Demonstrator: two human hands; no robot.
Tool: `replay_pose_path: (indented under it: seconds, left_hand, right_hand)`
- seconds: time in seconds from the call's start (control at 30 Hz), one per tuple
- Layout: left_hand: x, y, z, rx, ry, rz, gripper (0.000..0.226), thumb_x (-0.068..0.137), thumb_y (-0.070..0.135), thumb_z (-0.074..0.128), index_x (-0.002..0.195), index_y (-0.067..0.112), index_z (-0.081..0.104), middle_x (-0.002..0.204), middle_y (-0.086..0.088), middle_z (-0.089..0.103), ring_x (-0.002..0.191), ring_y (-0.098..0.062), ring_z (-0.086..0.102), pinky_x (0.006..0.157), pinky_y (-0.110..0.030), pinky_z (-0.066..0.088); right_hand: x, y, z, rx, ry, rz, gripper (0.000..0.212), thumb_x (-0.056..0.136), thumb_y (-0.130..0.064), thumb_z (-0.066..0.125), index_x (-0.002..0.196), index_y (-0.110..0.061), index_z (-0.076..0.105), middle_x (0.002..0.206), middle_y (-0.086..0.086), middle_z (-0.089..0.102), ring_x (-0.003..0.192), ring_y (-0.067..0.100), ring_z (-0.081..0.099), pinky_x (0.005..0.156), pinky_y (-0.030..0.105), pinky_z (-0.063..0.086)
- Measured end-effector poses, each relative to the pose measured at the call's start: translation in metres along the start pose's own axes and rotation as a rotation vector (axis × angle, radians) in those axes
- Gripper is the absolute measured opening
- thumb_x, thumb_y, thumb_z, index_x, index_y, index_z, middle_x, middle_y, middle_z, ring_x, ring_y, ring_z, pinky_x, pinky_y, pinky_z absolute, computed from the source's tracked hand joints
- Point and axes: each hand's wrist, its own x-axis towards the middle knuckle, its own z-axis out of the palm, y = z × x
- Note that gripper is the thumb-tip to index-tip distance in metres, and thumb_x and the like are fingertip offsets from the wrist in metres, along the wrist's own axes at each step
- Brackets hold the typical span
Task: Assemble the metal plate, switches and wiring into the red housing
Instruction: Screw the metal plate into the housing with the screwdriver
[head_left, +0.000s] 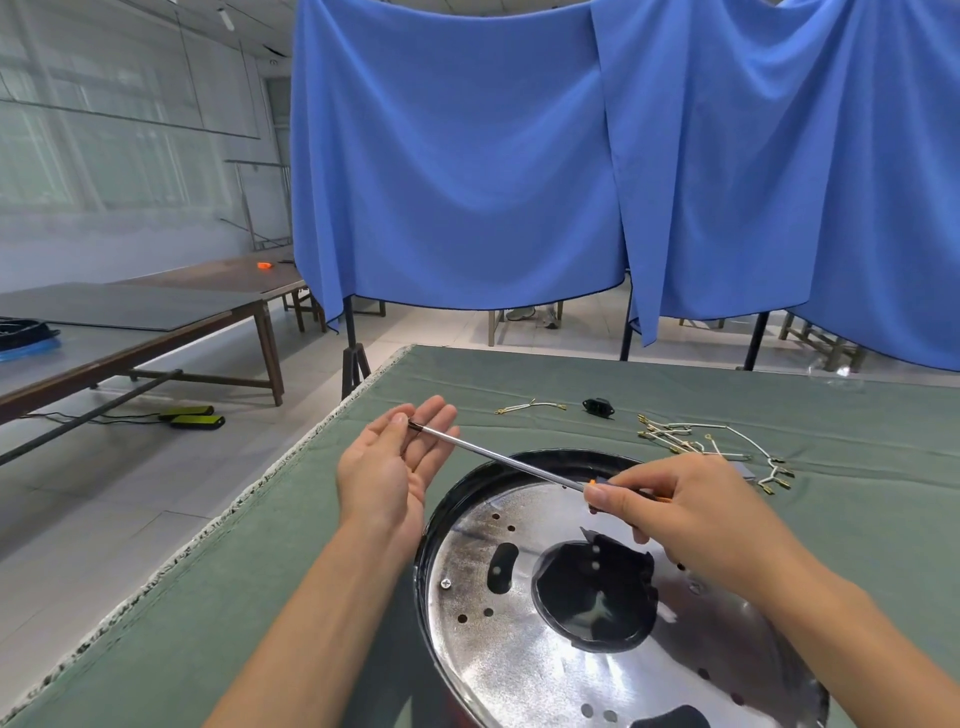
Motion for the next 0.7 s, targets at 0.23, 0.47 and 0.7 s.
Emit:
replay_pose_path:
  seconds: [0.23, 0.47, 0.7]
  left_hand:
    - [-0.0009, -0.0006, 0.0003, 0.044, 0.040, -0.012, 0.015, 0.102, 0.004, 0.035, 0.097, 0.000, 0.048, 0.093, -0.025, 0.069, 0.074, -0.028, 0.073, 0.062, -0.037, 0.061]
    - [-0.0002, 0.0008, -0.0019, 0.036, -0.088, -0.072, 0.020, 0.103, 0.008, 0.030, 0.092, 0.008, 0.046, 0.094, -0.018, 0.073, 0.084, -0.029, 0.073, 0.059, -0.035, 0.060]
    - [-0.0023, 0.0057, -0.0008, 0.109, -0.165, -0.051, 0.021, 0.103, 0.013, 0.032, 0.090, 0.010, 0.048, 0.099, -0.014, 0.073, 0.088, -0.028, 0.072, 0.057, -0.035, 0.059]
  right_hand:
    - [0.0004, 0.0011, 0.0021, -0.006, -0.009, 0.014, 0.055, 0.059, -0.081, 0.043, 0.073, -0.038, 0.074, 0.057, -0.008, 0.066, 0.041, 0.001, 0.049, 0.051, 0.023, 0.042]
    - [0.0006, 0.0034, 0.0012, 0.125, -0.081, 0.054, 0.046, 0.063, -0.075, 0.052, 0.074, -0.037, 0.075, 0.056, -0.003, 0.068, 0.037, 0.009, 0.050, 0.055, 0.032, 0.053]
    - [0.0013, 0.0039, 0.0009, 0.193, -0.097, 0.057, 0.045, 0.064, -0.073, 0.055, 0.075, -0.034, 0.075, 0.058, 0.000, 0.069, 0.039, 0.012, 0.053, 0.050, 0.028, 0.050]
